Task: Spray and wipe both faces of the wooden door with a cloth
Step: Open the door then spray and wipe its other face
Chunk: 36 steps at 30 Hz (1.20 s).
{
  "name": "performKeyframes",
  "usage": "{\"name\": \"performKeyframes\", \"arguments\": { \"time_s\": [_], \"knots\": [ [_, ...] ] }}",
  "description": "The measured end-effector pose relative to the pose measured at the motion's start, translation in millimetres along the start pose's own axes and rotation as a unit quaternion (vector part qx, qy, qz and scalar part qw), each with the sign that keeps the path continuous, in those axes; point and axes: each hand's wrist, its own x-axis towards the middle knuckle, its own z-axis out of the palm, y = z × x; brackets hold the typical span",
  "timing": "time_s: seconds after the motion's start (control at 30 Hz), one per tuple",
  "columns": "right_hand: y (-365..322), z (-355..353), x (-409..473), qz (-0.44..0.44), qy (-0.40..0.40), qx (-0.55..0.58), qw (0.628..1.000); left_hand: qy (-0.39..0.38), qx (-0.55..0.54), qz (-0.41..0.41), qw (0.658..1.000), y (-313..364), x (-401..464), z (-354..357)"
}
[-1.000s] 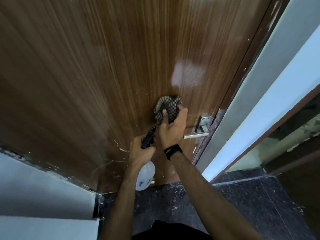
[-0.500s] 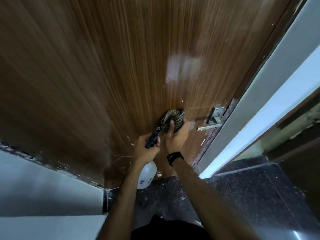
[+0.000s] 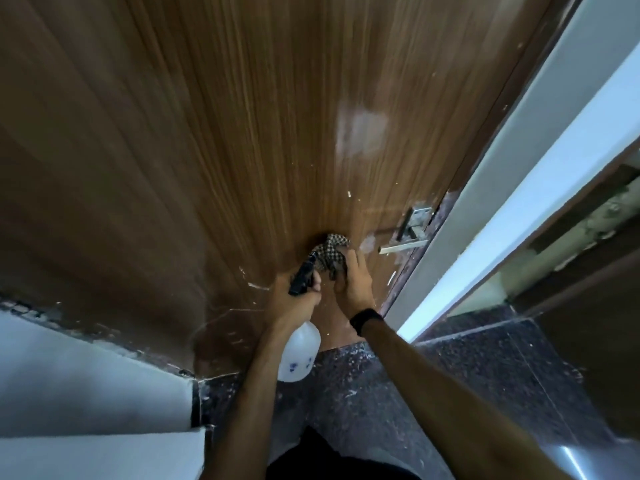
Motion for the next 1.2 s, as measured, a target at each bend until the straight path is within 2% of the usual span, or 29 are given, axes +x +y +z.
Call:
{"name": "performKeyframes", "arguments": {
  "time_s": [0.07, 0.17, 0.3, 0.37, 0.43, 0.5, 0.57, 0.7, 0.8, 0.97, 1.03, 1.1, 1.2],
  "knots": [
    [5, -4, -13, 0.042, 0.061, 0.063, 0.995, -0.004, 0.003, 0.017, 1.000, 3, 4, 12],
    [-8, -40, -19, 0.009, 0.178, 0.085, 0.980, 0.007, 0.021, 0.040, 0.999, 14, 9, 35],
    [-5, -108, -6, -0.015, 0.265, 0.056, 0.963, -0.022, 0.041, 0.011, 0.999, 29, -6, 73],
    [11, -132, 16, 0.027, 0.250, 0.036, 0.967, -0.041, 0.059, 0.006, 0.997, 34, -9, 89],
    [34, -141, 36, 0.080, 0.181, 0.011, 0.980, -0.039, 0.070, -0.002, 0.997, 37, -10, 104],
    [51, -140, 49, 0.085, 0.103, -0.020, 0.991, -0.040, 0.081, -0.009, 0.996, 41, -12, 114],
    [60, -137, 52, 0.092, 0.079, -0.039, 0.992, -0.046, 0.088, -0.012, 0.995, 44, -12, 121],
    [62, -140, 54, 0.186, 0.153, -0.019, 0.970, -0.060, 0.091, -0.026, 0.994, 49, -10, 122],
    [69, -139, 57, 0.243, 0.203, 0.016, 0.948, -0.082, 0.109, -0.002, 0.991, 56, 0, 122],
    [58, -121, 36, 0.113, 0.184, -0.045, 0.975, -0.093, 0.123, -0.015, 0.988, 59, 26, 130],
    [52, -122, 46, 0.123, 0.219, -0.033, 0.967, -0.102, 0.120, -0.026, 0.987, 62, 35, 132],
    [47, -123, 61, 0.144, 0.265, -0.016, 0.953, -0.117, 0.120, -0.002, 0.986, 67, 42, 131],
    [44, -119, 74, 0.130, 0.259, -0.031, 0.957, -0.137, 0.117, 0.015, 0.984, 71, 48, 126]
  ]
}}
